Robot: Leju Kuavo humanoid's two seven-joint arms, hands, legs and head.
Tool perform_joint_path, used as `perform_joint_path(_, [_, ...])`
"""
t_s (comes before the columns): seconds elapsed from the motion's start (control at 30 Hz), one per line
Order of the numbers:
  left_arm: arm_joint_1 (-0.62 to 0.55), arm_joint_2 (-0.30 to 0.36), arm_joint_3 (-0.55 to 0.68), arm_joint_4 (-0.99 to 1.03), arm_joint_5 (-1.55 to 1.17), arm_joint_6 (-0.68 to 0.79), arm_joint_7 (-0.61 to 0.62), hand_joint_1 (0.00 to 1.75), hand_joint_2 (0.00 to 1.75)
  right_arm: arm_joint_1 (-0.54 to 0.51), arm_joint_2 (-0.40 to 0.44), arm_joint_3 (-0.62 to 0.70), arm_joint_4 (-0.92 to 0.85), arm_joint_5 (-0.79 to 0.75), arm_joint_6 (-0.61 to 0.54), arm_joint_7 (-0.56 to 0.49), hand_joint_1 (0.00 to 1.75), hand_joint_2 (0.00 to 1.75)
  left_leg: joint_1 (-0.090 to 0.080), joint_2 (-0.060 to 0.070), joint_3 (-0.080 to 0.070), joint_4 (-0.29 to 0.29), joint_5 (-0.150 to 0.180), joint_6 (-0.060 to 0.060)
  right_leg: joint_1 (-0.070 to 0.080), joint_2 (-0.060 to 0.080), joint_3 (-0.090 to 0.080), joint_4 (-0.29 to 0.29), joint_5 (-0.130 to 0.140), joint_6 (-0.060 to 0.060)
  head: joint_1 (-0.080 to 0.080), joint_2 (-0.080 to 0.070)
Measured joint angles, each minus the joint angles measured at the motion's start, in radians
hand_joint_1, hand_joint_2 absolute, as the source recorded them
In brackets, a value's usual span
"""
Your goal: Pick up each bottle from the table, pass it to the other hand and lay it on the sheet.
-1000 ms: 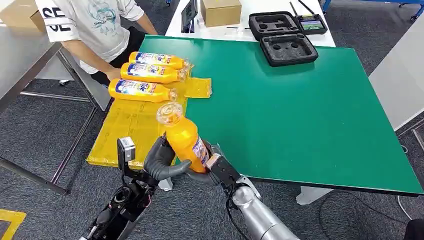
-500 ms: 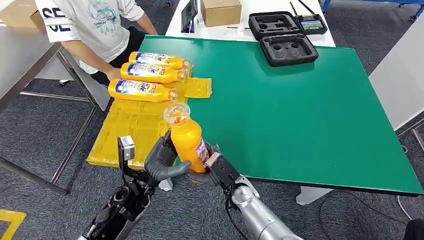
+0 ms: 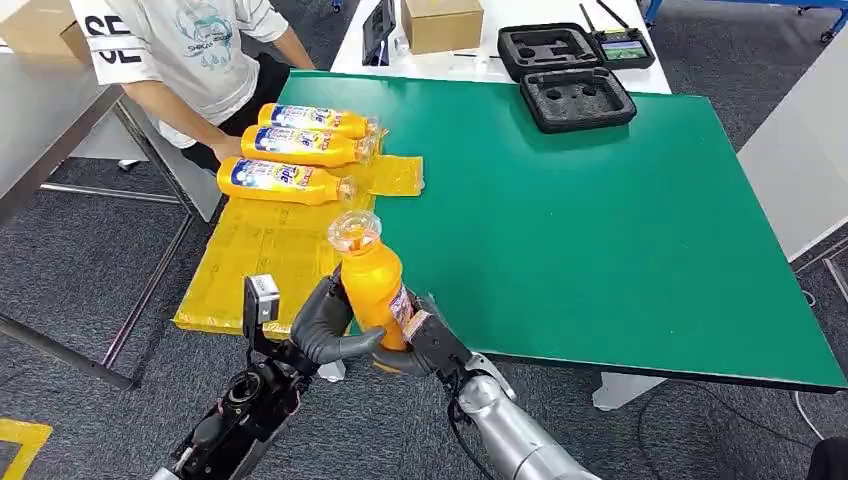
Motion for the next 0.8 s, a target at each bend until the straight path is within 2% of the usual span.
perform_joint_path(0.57, [-0.086,-0.012,-0.018,0.173,0.006,0.02,0.011,0.0,1.75,-0.002,0.016,0.038,0.048,0.042,0.006,0.008,1.75,1.75,0.0,0.0,0.0,0.0,0.0,0.0,0.0,0.0,0.0,0.0,0.0,0.0,0.0,0.0])
perform_joint_path(0.6, [-0.088,-0.012,-0.018,0.184,0.02,0.02,0.013,0.14,1.75,-0.003,0.016,0.04,0.054,0.046,0.006,0.009,1.75,1.75,0.0,0.0,0.0,0.0,0.0,0.0,0.0,0.0,0.0,0.0,0.0,0.0,0.0,0.0])
perform_joint_path(0.63, [-0.089,-0.012,-0.017,0.193,0.032,0.019,0.013,1.38,1.75,-0.005,0.017,0.042,0.059,0.049,0.006,0.01,1.75,1.75,0.0,0.0,0.0,0.0,0.0,0.0,0.0,0.0,0.0,0.0,0.0,0.0,0.0,0.0])
perform_joint_path(0.67, [-0.09,-0.012,-0.016,0.2,0.041,0.018,0.009,1.75,1.75,-0.008,0.018,0.047,0.065,0.051,0.006,0.01,1.75,1.75,0.0,0.0,0.0,0.0,0.0,0.0,0.0,0.0,0.0,0.0,0.0,0.0,0.0,0.0])
perform_joint_path(0.8, [-0.084,-0.012,-0.001,0.205,0.095,0.01,-0.018,1.75,1.75,-0.02,0.022,0.056,0.08,0.059,0.008,0.013,1.75,1.75,0.0,0.0,0.0,0.0,0.0,0.0,0.0,0.0,0.0,0.0,0.0,0.0,0.0,0.0])
